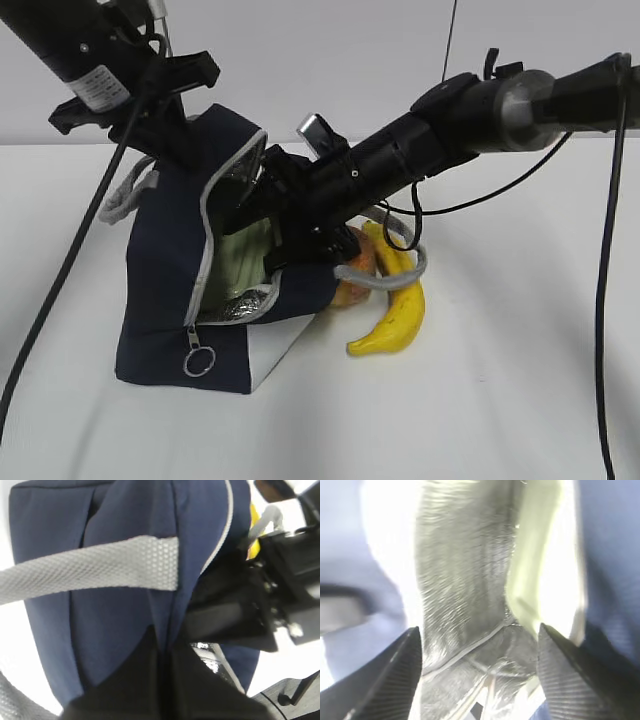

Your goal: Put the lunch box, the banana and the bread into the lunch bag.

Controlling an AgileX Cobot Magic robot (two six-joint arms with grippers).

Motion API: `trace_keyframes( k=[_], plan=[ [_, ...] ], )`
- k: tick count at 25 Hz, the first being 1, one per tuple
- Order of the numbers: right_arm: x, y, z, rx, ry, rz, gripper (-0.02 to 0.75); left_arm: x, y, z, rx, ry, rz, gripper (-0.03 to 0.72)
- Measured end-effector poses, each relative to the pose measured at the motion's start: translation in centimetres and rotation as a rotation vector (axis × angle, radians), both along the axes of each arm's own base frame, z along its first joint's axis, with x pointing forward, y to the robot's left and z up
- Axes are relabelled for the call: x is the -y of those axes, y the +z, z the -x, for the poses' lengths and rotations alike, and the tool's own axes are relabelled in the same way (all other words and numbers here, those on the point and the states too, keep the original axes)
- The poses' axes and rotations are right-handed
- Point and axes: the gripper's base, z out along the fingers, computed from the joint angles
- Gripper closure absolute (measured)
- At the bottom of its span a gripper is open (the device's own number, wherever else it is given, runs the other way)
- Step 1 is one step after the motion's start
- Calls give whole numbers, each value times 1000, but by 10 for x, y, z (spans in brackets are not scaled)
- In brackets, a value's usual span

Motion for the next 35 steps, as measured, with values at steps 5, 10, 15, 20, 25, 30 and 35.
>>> trace_keyframes(
  k=[5, 10, 15, 20, 25, 30, 35],
  plan=[
    [-4, 24, -7, 67, 59, -35, 208, -3, -2, 1, -8, -11, -43, 688],
    [-3, 44, -6, 130, 79, -22, 208, -4, -2, 1, -11, -14, -52, 688],
    [7, 81, 4, 261, 135, 68, 209, -5, -2, 1, -8, -15, -65, 688],
    [18, 125, 20, 398, 171, 145, 209, -6, -3, 1, -7, -16, -70, 688],
    [35, 162, 46, 464, 160, 245, 209, -6, -3, 1, -7, -16, -70, 688],
    [57, 160, 79, 493, 101, 363, 209, -6, -3, 1, -7, -16, -70, 688],
    [80, 148, 116, 533, -3, 446, 209, -6, -3, 1, -8, -16, -71, 688]
  ],
)
